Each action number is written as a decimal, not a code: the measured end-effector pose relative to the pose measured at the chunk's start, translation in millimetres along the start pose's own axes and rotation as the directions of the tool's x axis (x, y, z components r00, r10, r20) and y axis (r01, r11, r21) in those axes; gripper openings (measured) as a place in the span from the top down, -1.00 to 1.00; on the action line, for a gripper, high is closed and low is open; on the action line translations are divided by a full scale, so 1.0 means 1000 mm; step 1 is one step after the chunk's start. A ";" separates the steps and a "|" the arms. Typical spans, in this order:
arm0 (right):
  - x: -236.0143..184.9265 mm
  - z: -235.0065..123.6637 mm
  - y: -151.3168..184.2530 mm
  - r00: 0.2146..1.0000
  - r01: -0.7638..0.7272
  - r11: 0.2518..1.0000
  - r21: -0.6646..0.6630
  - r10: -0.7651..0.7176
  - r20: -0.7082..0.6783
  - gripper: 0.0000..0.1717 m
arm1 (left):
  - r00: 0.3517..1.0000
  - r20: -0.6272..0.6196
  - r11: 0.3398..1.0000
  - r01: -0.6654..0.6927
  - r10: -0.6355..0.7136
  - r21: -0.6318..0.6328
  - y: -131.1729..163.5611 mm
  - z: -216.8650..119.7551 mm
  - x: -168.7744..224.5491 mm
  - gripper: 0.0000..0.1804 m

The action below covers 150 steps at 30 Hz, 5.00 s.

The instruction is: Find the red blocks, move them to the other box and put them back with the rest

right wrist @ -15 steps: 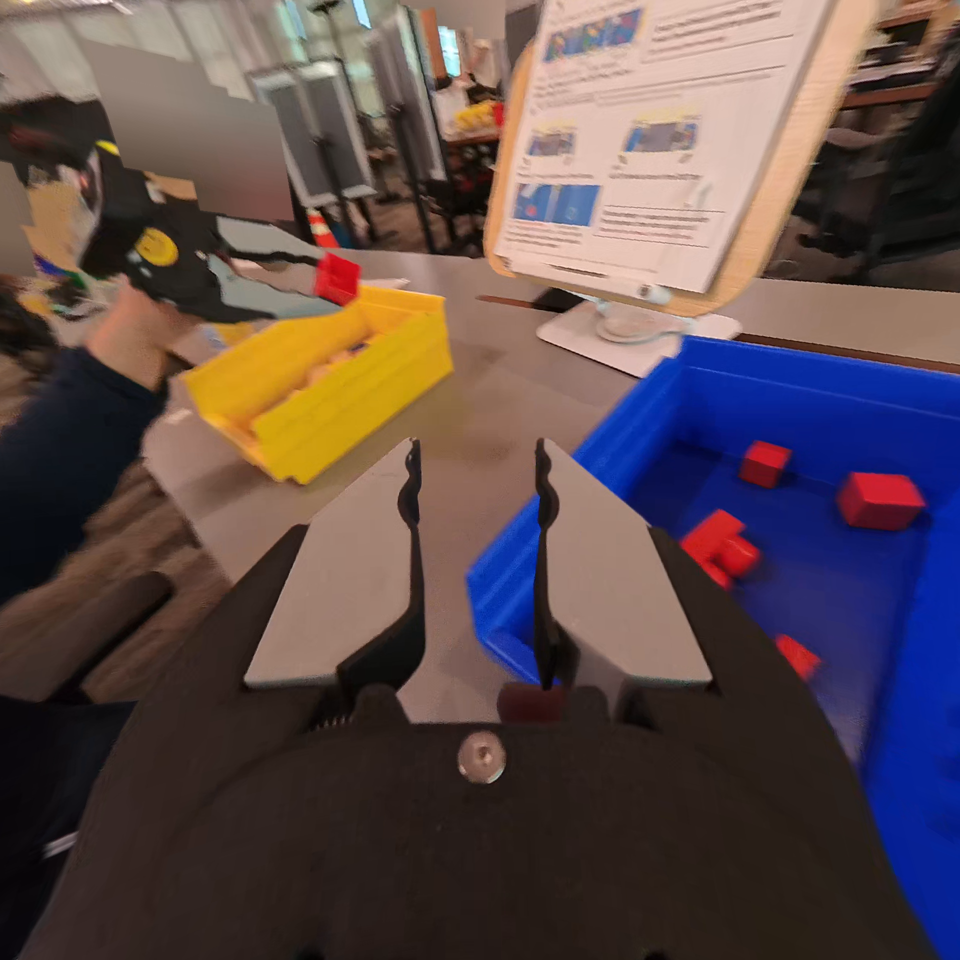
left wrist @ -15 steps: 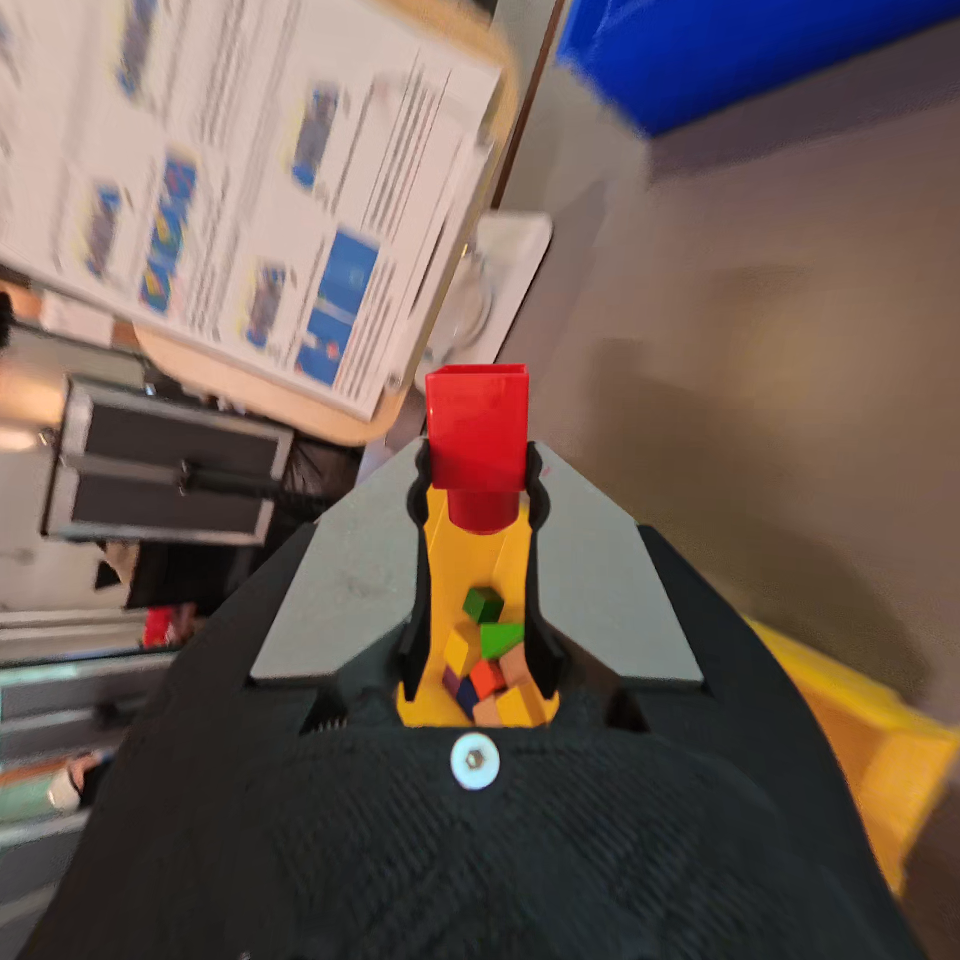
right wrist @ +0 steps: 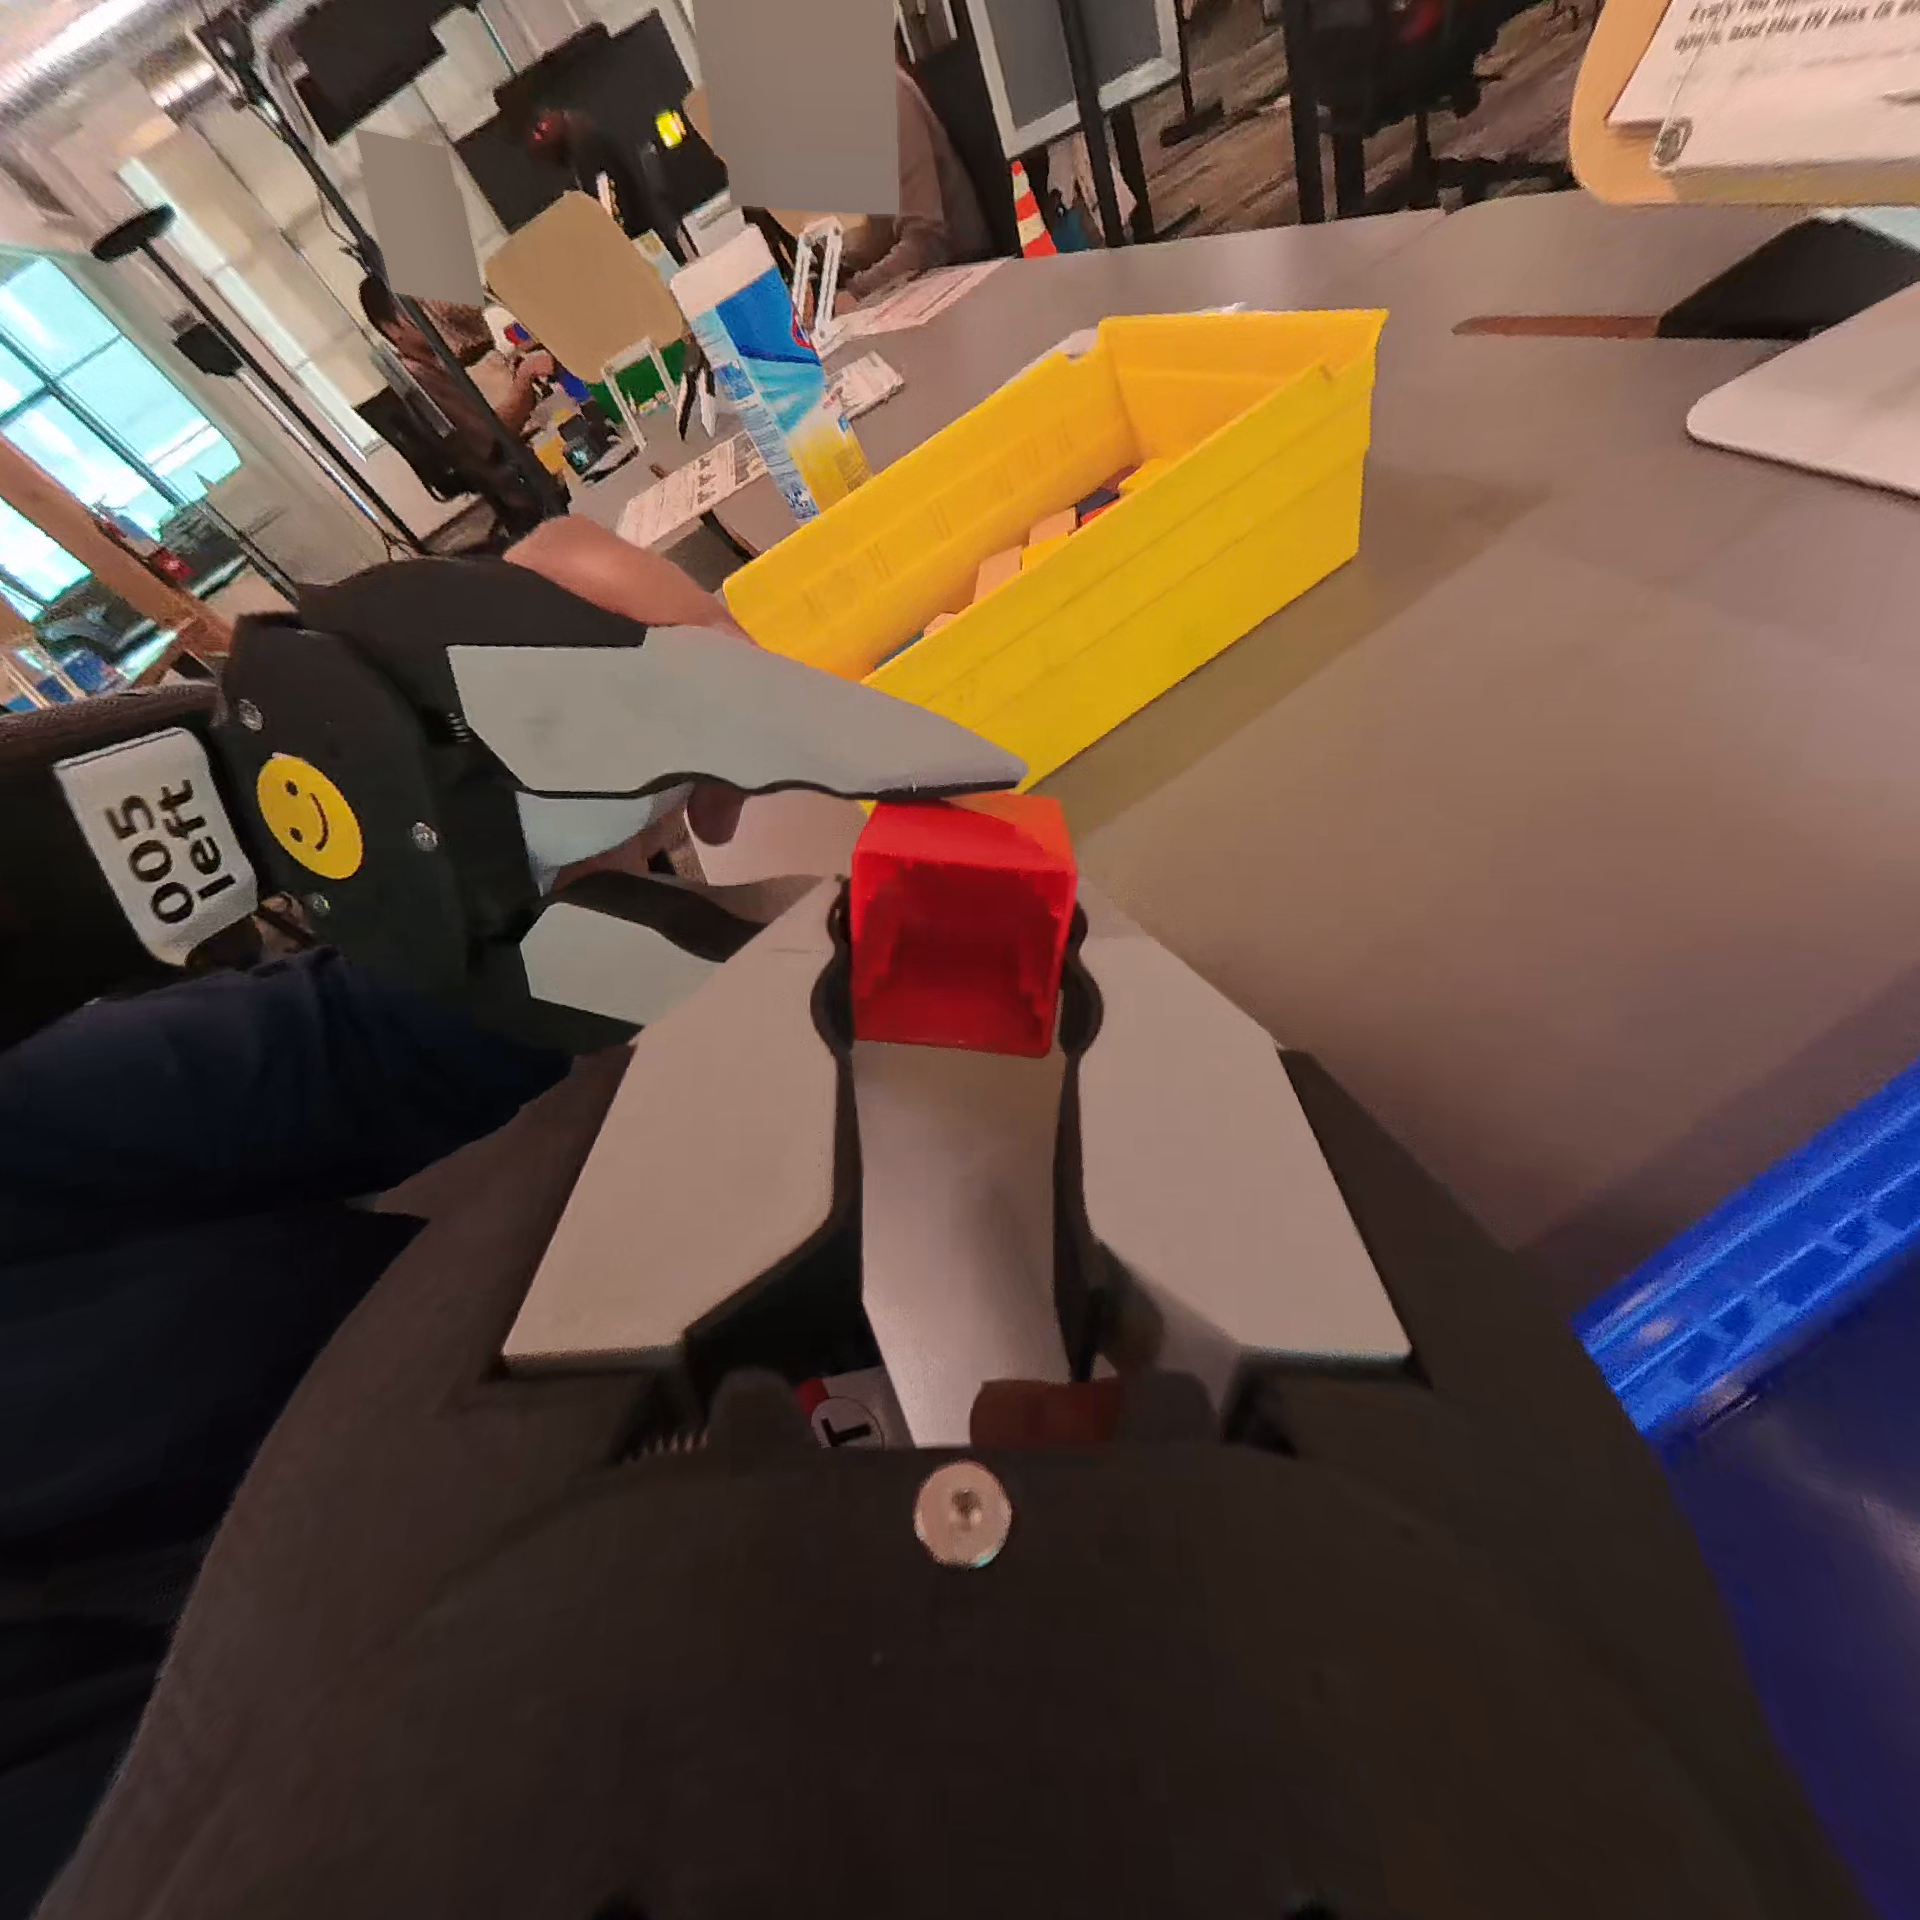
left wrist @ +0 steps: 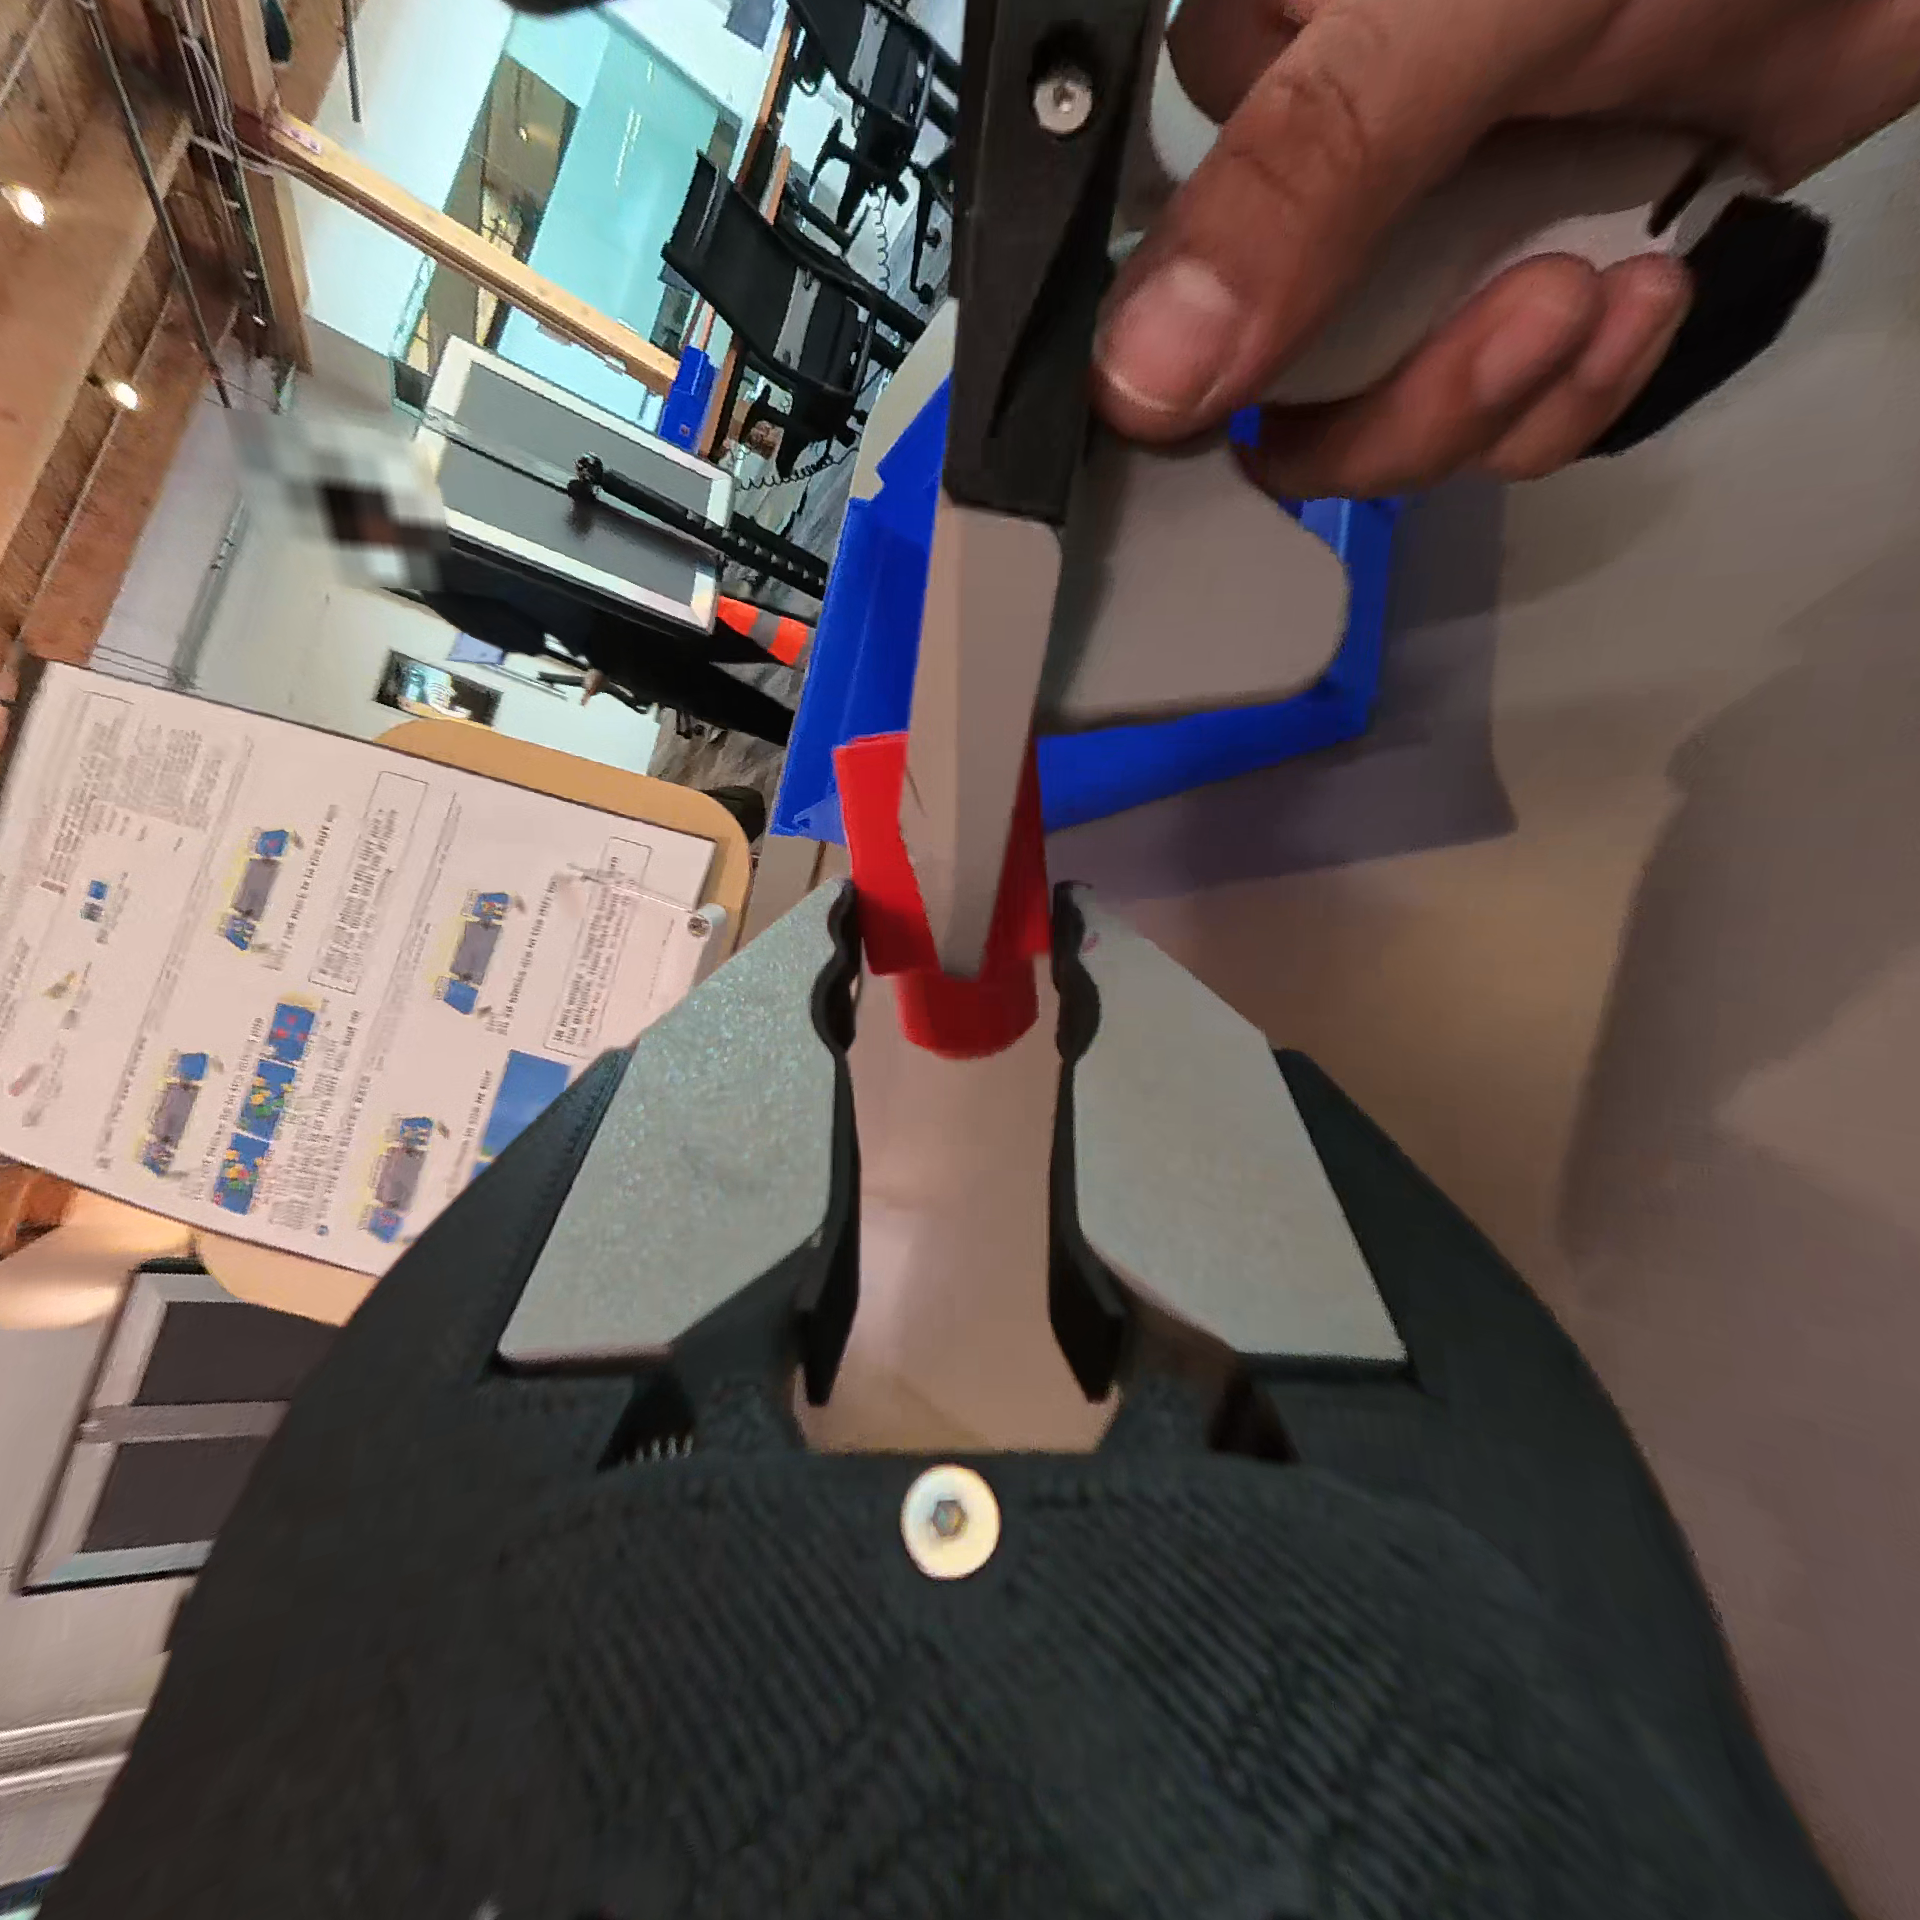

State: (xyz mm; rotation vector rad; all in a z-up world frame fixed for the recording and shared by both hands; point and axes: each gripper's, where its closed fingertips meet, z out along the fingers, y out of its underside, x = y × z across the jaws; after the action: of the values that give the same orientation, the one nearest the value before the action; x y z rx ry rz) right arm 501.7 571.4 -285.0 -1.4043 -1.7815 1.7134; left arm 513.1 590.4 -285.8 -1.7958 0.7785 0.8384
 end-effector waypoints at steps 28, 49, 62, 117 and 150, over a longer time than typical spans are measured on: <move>0.066 -0.190 -0.056 0.823 0.165 0.964 0.211 -0.017 -0.567 0.32 | 0.683 0.160 0.598 0.711 -0.713 -0.370 0.177 -0.084 -0.031 0.31; 0.132 -0.027 0.046 0.724 -0.003 0.944 -0.330 -0.226 -0.652 0.60 | 0.526 0.283 0.403 0.826 -0.802 -0.393 0.280 -0.089 -0.038 0.98; 0.059 0.102 0.042 0.812 0.099 0.922 -0.373 -0.292 -0.505 0.72 | 0.473 0.288 0.441 0.881 -0.833 -0.173 0.246 -0.145 -0.086 0.96; 0.092 -0.173 0.030 0.753 0.072 0.997 0.027 -0.037 -0.657 0.64 | 0.800 -0.295 0.852 0.490 -0.523 -0.182 -0.077 0.093 0.090 0.77; 0.081 -0.163 0.068 0.717 0.027 0.992 -0.123 -0.105 -0.689 0.21 | 0.462 -0.036 0.457 0.858 -0.886 -0.233 0.139 -0.085 0.027 0.19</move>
State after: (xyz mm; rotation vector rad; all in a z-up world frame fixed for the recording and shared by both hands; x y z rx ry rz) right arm 616.6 718.8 -337.5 -1.6982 -1.4554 0.8514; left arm 433.0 462.1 -352.3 -2.0863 -0.2441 0.0414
